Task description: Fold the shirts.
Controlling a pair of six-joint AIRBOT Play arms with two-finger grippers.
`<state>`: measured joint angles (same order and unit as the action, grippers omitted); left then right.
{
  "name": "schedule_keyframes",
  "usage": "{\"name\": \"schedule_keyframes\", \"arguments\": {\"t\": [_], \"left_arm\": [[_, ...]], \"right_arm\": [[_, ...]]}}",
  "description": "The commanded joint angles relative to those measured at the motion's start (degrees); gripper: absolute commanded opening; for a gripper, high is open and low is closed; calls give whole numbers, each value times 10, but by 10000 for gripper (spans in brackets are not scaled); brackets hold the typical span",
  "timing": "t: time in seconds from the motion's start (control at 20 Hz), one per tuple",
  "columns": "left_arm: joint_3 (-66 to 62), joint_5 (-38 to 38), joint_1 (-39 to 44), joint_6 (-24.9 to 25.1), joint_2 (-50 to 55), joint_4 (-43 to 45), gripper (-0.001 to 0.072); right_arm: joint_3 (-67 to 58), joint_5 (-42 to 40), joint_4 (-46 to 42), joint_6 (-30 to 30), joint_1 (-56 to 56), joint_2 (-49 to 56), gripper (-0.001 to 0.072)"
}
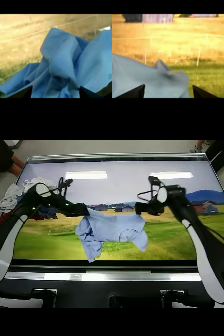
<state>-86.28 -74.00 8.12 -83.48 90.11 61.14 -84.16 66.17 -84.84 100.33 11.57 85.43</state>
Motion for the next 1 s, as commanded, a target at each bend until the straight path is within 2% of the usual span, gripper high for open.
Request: {"name": "schedule_keyframes", "arguments": {"t": [0.0,0.1,0.15,0.25,0.35,0.4,0.55,0.85,0.9,0.95], "left_arm": [[28,-81,-63,-8,-48,0,715],[121,-72,-85,-3,-108,0,714],[184,-55,-88,-3,-138,-1,714],[328,-7,-80,-3,-196,-12,714],[450,54,-65,9,-232,-65,712],[495,84,-54,23,-235,-103,710],[554,154,-11,37,-223,-177,703],[556,224,70,35,-187,-238,694],[556,233,75,33,-181,-244,637],[556,240,78,33,-175,-253,495]], "right_arm": [[-41,151,31,-60,-108,-11,658],[-13,222,73,-83,-192,-11,650],[18,232,109,-92,-226,-12,639],[89,239,160,-110,-264,-12,642],[148,233,175,-123,-266,-12,648],[168,224,184,-131,-261,-12,683],[200,198,188,-146,-237,-12,689],[210,176,207,-158,-202,-4,697],[210,168,208,-161,-190,-3,700],[210,157,208,-162,-176,-1,701]]}}
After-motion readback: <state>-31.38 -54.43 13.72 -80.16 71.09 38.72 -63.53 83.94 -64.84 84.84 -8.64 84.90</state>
